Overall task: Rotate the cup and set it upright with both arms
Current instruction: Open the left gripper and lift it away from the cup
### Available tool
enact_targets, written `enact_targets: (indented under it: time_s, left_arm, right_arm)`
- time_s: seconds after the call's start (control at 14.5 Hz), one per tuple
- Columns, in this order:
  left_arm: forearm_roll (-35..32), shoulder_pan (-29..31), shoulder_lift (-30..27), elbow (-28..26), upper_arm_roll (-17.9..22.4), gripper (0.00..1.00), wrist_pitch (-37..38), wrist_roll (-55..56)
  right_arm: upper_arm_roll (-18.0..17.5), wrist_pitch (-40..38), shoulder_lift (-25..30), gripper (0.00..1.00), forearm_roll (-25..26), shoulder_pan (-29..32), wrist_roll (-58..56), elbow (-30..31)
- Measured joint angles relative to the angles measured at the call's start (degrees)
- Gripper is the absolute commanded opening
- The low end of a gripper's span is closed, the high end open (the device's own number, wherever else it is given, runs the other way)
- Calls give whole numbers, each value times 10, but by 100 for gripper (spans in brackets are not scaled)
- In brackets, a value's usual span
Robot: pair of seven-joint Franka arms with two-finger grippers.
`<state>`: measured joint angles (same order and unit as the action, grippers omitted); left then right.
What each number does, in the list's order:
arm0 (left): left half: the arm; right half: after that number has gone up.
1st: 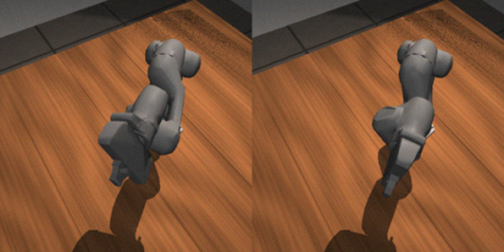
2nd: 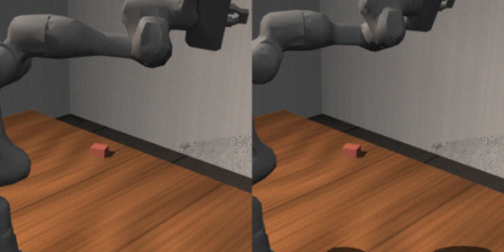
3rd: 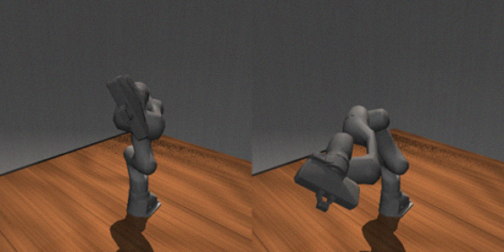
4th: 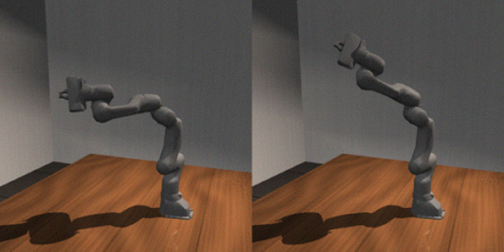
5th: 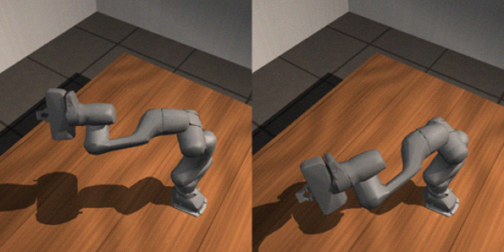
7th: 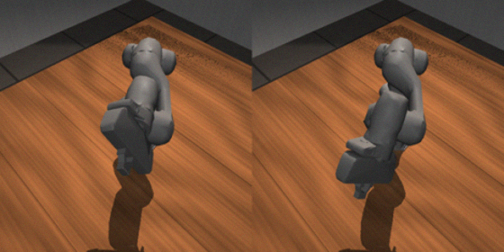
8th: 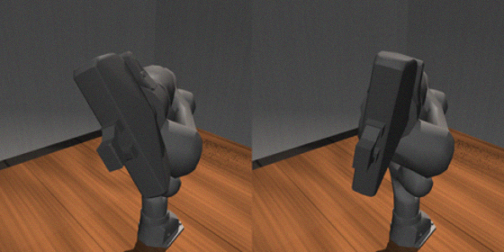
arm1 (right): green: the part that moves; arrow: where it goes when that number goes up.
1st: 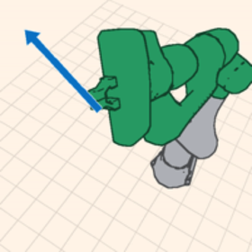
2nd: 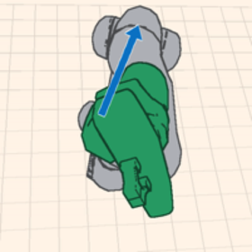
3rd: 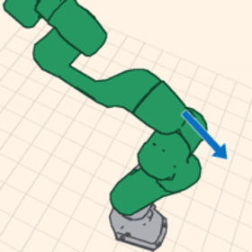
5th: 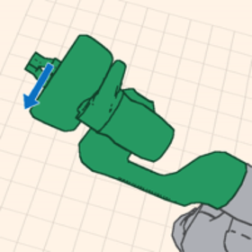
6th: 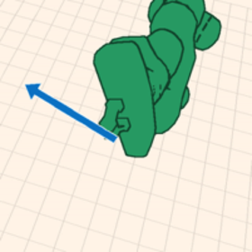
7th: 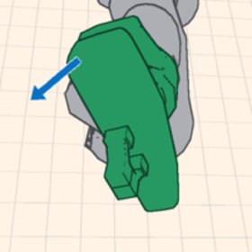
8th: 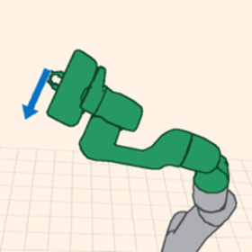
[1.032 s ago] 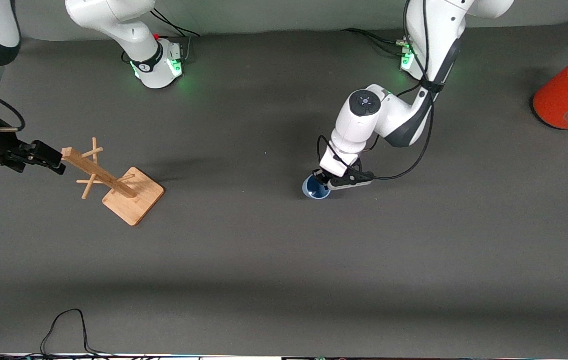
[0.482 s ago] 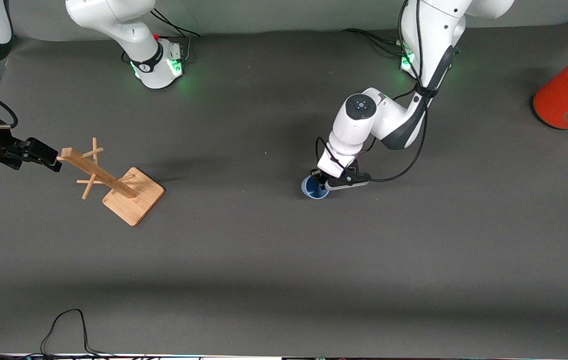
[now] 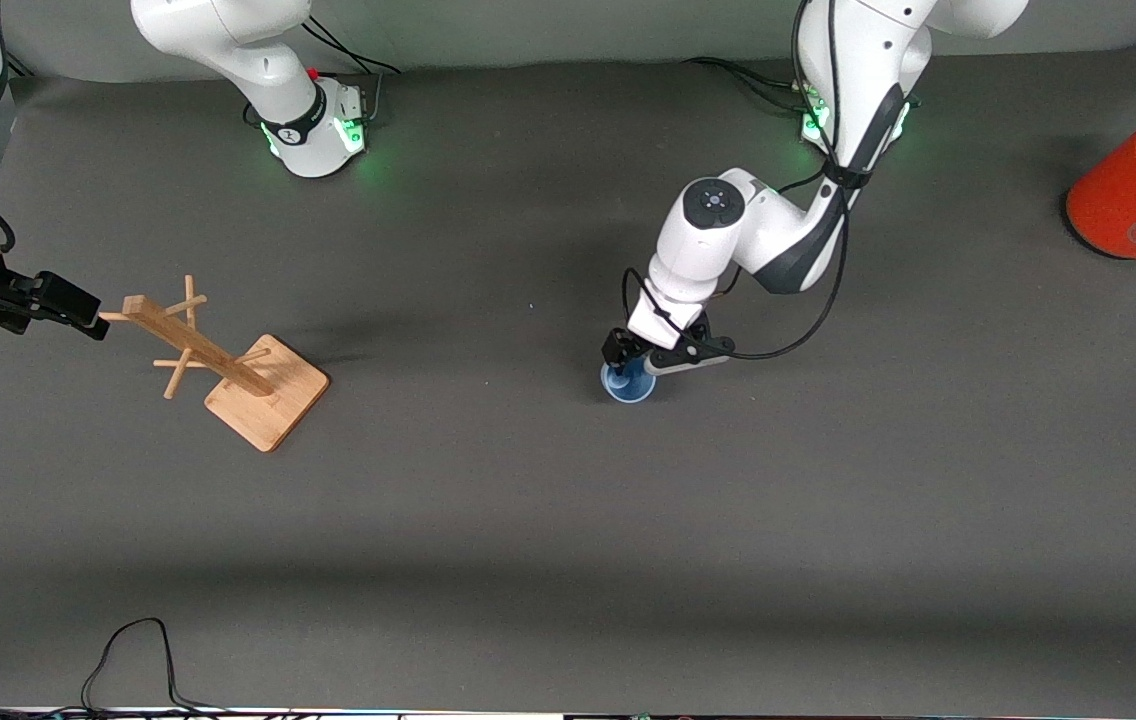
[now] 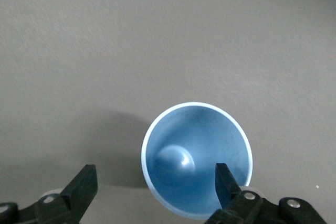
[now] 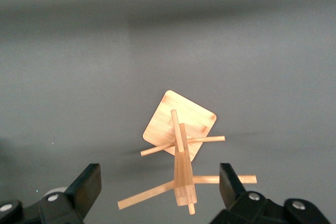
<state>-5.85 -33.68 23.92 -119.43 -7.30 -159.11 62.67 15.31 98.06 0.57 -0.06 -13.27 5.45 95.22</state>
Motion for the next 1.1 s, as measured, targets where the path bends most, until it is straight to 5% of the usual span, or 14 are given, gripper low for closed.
enact_targets:
  time_s: [0.62,0.83,1.1]
  left_arm:
    - [0,-17,-14,8,2,100,53,11]
    - [-1,-10,-41,73,8,100,186,8]
    - [3,57,-64,232,13,100,422,-96]
  right_arm:
    - [-20,-2,0,100,0,14,-1,0]
    - [-20,-2,-1,100,0,14,-1,1]
    - [-25,-3,-7,100,0,12,-1,1]
